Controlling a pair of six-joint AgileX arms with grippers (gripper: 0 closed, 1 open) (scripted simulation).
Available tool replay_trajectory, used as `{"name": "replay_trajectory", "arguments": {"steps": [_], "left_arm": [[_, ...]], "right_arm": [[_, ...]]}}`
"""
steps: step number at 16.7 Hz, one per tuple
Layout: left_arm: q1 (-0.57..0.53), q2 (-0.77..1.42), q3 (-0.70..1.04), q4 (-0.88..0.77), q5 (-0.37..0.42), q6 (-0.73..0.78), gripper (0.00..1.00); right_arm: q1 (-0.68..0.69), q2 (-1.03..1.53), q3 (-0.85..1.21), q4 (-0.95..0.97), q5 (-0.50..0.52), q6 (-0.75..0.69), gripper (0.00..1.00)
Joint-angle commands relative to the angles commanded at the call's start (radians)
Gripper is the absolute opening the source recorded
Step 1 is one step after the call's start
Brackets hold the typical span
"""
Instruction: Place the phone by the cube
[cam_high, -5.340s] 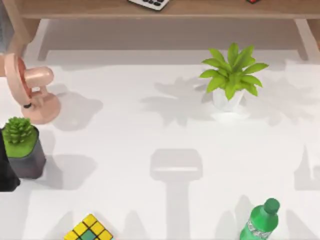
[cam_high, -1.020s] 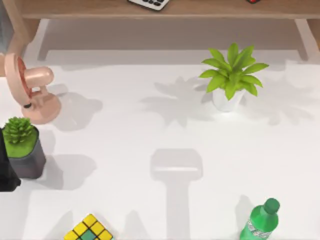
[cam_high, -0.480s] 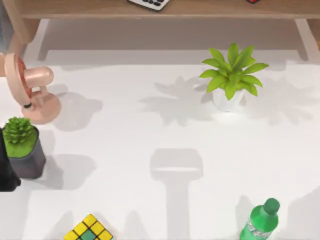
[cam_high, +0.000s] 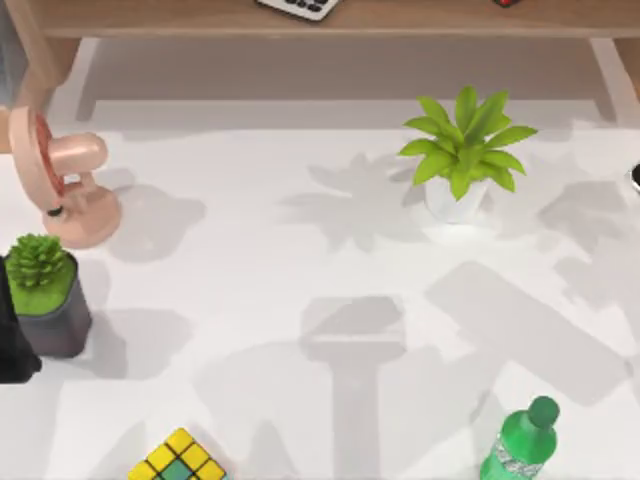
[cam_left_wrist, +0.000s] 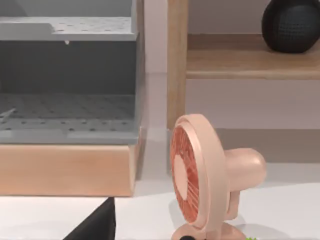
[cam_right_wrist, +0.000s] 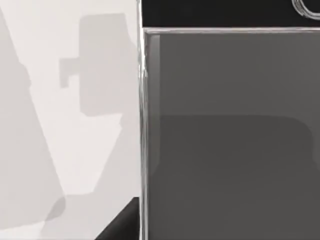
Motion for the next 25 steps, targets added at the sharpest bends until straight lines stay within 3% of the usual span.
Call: {"name": "replay_trajectory", "arguments": {"steps": [6, 11, 16, 25], "left_arm": [[0.000, 0.000, 0.000, 0.000, 0.000, 0.000, 1.00], [0.000, 0.000, 0.000, 0.000, 0.000, 0.000, 1.00], [0.000, 0.000, 0.000, 0.000, 0.000, 0.000, 1.00], [0.000, 0.000, 0.000, 0.000, 0.000, 0.000, 1.00]], "right_arm": [[0.412, 0.061, 0.219, 0.005, 0.065, 0.382, 0.00], [0.663, 0.133, 0.339, -0.026, 0.085, 0.694, 0.00], [0.811, 0.219, 0.384, -0.093, 0.063, 0.983, 0.00], [0.946, 0.396, 0.350, -0.235, -0.035, 1.424, 0.00]]}}
